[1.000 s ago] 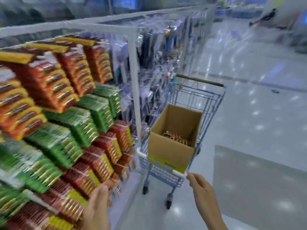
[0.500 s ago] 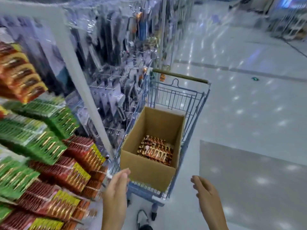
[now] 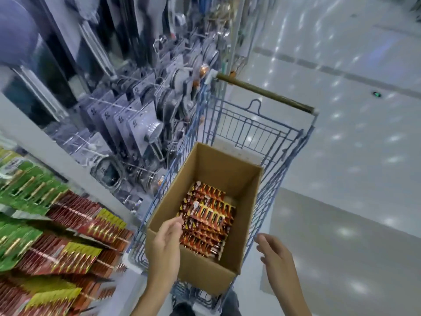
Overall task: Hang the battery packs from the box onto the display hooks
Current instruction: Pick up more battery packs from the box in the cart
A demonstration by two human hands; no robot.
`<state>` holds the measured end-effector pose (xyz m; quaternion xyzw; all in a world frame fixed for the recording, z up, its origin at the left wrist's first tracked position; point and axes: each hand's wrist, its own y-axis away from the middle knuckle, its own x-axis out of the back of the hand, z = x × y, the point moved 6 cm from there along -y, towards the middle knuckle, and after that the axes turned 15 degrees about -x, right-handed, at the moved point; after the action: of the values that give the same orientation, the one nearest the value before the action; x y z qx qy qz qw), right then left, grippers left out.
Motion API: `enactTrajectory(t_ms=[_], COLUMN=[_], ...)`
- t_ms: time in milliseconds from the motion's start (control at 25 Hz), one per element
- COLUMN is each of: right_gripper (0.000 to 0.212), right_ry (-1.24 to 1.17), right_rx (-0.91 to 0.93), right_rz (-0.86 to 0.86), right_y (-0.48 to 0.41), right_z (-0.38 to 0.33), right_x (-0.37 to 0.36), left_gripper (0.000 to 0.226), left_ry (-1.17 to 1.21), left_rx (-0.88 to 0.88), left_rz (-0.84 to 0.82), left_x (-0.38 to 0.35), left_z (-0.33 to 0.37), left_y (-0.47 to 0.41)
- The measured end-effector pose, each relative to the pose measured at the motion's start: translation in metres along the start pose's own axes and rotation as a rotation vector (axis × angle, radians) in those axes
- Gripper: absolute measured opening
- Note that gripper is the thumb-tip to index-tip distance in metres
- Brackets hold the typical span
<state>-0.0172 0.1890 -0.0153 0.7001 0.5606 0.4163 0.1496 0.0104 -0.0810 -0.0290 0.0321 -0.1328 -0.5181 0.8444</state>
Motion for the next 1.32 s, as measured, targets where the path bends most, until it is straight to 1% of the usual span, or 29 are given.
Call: enactTrajectory(t_ms=[200,320,360,480,560,680,720,800,880,960,1120,1160,1240,1280,1320], right_gripper=[0.015,0.017,0.017,0.015,0.016,0.017,0.017,0.017,0.016,0.015,0.015,0.015,0.016,0.016,0.017], right_ry=[0.148,0.227,0.254,0.243,0.238,0.216,0.213,0.215,0.218,0.232,0.280,0.290,0.301,0.310,0.322], right_rx=[0.027,0.024,0.018,-0.025,-0.065,-0.099,-0.106,-0.112,-0.130,-0.135,-0.132,-0.134,-0.134,-0.130,-0.119], right_rz=[-0.181,-0.244,-0.256,-0.276,-0.291,-0.331,-0.336,-0.341,-0.348,-0.364,-0.395,-0.404,-0.415,-0.421,-0.426], right_y=[-0.063,-0.109,-0.123,-0.166,-0.190,-0.211,-0.216,-0.226,-0.231,-0.235,-0.233,-0.231,-0.228,-0.228,-0.230], right_z=[-0.057,-0.079,-0.082,-0.083,-0.081,-0.083,-0.083,-0.085,-0.086,-0.086,-0.092,-0.095,-0.101,-0.104,-0.107], right_x=[-0.034,-0.050,-0.054,-0.068,-0.074,-0.078,-0.078,-0.078,-0.080,-0.083,-0.089,-0.091,-0.094,-0.096,-0.099], left_gripper=[0.019,0.017,0.021,0.045,0.052,0.071,0.078,0.090,0.092,0.083,0.044,0.040,0.039,0.040,0.043], left_ry=[-0.016,0.004,-0.010,-0.047,0.004,0.061,0.024,-0.115,-0.199,-0.180,-0.086,-0.075,-0.014,0.010,0.014], left_rx=[0.169,0.395,0.487,0.744,0.847,0.928,0.952,1.010,1.084,1.108,1.008,0.972,0.898,0.866,0.846], left_rz=[0.089,0.130,0.134,0.165,0.208,0.337,0.371,0.382,0.396,0.454,0.648,0.716,0.823,0.842,0.825], left_x=[-0.047,-0.094,-0.112,-0.155,-0.181,-0.205,-0.211,-0.222,-0.230,-0.236,-0.223,-0.214,-0.196,-0.190,-0.185], left_z=[-0.033,-0.083,-0.109,-0.198,-0.238,-0.268,-0.279,-0.289,-0.284,-0.281,-0.298,-0.298,-0.298,-0.294,-0.288], left_y=[-0.048,-0.088,-0.100,-0.130,-0.143,-0.160,-0.164,-0.173,-0.178,-0.179,-0.162,-0.158,-0.156,-0.156,-0.156])
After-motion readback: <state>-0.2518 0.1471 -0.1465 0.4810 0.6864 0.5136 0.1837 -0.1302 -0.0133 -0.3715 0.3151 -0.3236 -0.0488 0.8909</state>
